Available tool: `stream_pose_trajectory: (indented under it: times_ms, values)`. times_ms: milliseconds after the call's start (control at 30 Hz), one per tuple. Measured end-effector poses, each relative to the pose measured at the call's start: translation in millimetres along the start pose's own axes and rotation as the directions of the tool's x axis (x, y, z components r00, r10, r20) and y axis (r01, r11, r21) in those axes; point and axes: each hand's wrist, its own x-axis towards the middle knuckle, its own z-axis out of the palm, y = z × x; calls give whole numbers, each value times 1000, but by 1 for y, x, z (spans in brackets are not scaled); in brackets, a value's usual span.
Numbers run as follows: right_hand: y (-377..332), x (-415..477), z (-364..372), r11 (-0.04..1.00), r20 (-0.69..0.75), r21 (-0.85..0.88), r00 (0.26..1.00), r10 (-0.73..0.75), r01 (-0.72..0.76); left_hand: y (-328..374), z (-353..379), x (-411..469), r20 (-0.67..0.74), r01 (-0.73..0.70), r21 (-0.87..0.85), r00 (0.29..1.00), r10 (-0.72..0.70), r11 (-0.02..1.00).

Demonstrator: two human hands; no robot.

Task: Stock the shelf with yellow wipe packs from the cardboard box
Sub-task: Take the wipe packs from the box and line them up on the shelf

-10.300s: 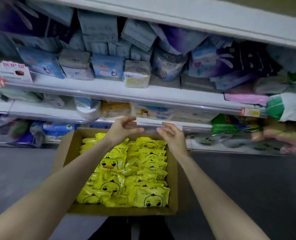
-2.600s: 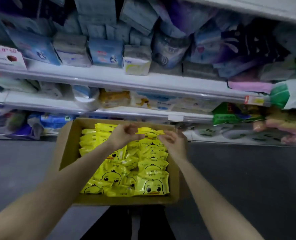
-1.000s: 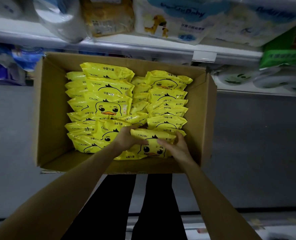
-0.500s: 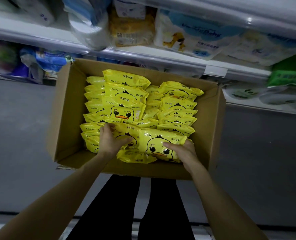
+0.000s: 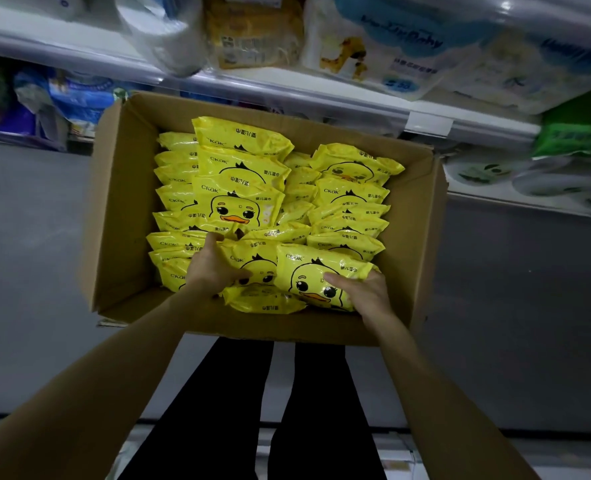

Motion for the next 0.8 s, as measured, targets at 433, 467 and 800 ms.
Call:
stream_pose_trajectory:
  times_ms: [433,467,800]
  values:
    - [-45,-46,-44,994,-57,44,993,-102,105,59,-41,-53,18,-126,-85,992,128,988]
    - [-53,-52,-51,991,-62,52,991,-117,120,69,-51,-60,7,-155,-103,988,156,983]
    - [-185,-163,-125,833,-139,134,843,-520,536,199,-172,-161,-177,-537,-80,837,519,839]
